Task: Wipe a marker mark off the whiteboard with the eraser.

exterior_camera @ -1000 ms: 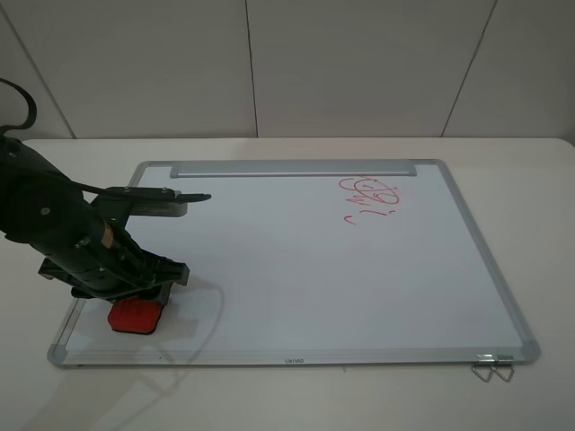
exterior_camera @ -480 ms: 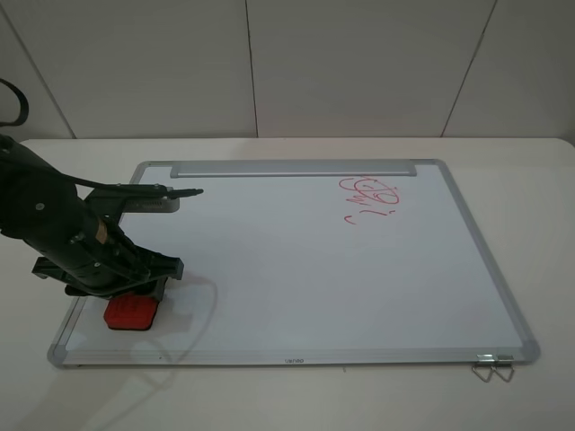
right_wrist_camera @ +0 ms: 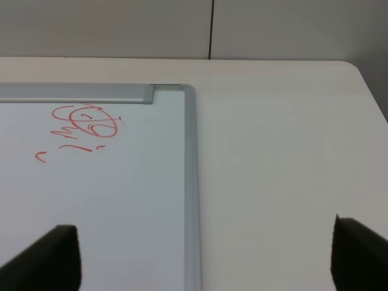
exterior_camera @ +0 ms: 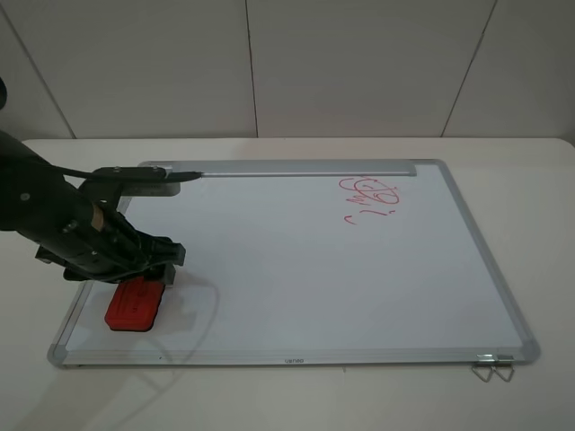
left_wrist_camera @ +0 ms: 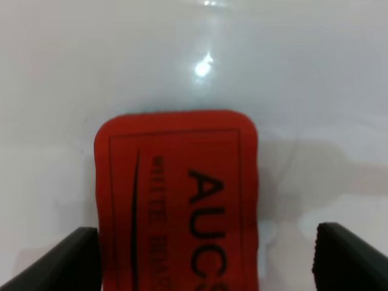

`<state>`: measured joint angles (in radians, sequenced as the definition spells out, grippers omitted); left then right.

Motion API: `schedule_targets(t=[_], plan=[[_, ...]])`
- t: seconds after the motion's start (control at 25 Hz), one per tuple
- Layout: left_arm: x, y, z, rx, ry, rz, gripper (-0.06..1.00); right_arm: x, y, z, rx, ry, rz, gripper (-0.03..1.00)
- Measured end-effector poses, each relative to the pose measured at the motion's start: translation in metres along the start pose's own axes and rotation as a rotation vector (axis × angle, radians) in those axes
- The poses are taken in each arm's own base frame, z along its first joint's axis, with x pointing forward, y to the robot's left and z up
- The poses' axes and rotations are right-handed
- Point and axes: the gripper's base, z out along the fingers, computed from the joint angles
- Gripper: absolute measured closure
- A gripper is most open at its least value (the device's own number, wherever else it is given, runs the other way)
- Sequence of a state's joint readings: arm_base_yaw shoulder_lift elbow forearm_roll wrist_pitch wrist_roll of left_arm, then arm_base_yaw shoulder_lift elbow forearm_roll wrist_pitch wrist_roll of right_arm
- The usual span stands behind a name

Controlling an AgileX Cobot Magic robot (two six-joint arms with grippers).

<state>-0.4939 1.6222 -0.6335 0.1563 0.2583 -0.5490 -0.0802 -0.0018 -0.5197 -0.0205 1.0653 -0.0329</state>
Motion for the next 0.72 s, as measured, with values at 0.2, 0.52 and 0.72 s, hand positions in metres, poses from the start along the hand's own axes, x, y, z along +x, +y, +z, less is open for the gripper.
schedule_targets(t=[0.2, 0.52, 0.72], plan=[[-0.025, -0.009, -0.034, 0.042, -0.129, 0.07, 0.17, 0.0, 0.0, 0.0, 0.0, 0.0, 0.0, 0.26], [-0.047, 0.002, -0.098, -0.001, -0.202, 0.104, 0.17, 0.0, 0.0, 0.0, 0.0, 0.0, 0.0, 0.26], [-0.036, 0.041, -0.132, -0.114, -0.138, 0.093, 0.17, 0.0, 0.0, 0.0, 0.0, 0.0, 0.0, 0.26]])
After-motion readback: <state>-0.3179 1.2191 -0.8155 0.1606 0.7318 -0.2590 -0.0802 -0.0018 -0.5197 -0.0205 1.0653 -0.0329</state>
